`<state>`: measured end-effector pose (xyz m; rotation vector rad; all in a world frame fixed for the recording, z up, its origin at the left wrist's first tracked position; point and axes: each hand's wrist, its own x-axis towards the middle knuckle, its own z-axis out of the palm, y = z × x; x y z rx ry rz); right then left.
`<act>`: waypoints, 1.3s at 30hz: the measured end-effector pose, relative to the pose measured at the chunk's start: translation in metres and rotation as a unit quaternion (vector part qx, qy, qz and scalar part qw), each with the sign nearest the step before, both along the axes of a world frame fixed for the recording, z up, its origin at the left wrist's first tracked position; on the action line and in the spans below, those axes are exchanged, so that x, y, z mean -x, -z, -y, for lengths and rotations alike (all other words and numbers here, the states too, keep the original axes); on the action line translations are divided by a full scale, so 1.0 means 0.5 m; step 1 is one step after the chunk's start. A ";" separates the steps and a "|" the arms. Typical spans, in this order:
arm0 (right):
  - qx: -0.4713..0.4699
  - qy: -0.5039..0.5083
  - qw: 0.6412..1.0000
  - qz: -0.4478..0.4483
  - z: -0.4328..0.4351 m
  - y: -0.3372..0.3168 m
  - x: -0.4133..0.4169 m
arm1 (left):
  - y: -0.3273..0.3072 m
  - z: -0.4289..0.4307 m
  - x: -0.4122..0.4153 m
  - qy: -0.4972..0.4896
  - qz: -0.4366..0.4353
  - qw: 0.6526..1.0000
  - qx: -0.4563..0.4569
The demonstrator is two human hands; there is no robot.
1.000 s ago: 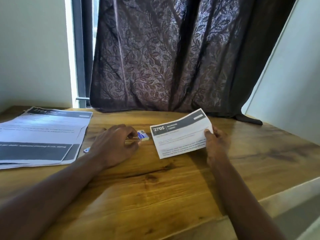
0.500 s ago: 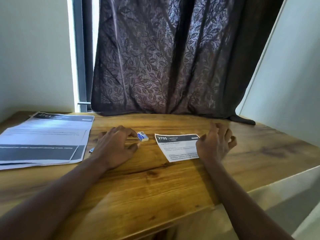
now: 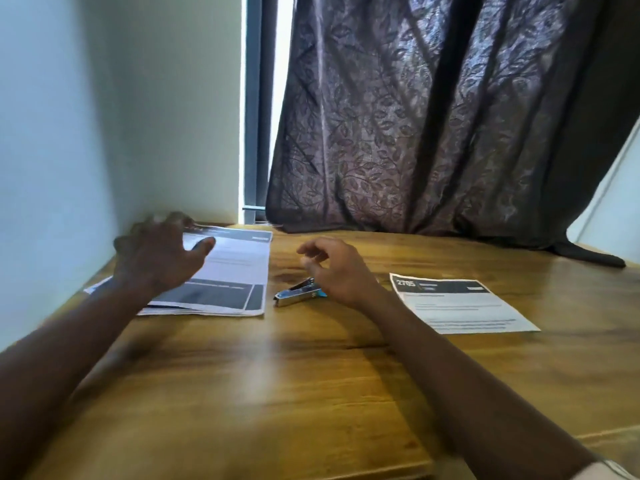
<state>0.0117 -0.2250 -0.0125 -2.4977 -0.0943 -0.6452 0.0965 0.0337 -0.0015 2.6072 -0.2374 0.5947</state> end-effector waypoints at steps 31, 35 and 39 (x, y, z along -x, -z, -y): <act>0.115 0.022 0.993 0.018 -0.111 0.047 -0.072 | -0.041 -0.056 -0.047 0.051 0.153 0.915 0.369; -0.012 0.030 0.996 0.078 -0.095 0.040 -0.076 | -0.058 -0.039 -0.022 0.106 0.225 0.900 0.357; -0.114 0.025 0.988 0.105 -0.079 0.041 -0.078 | -0.062 -0.024 -0.015 0.130 0.275 0.895 0.326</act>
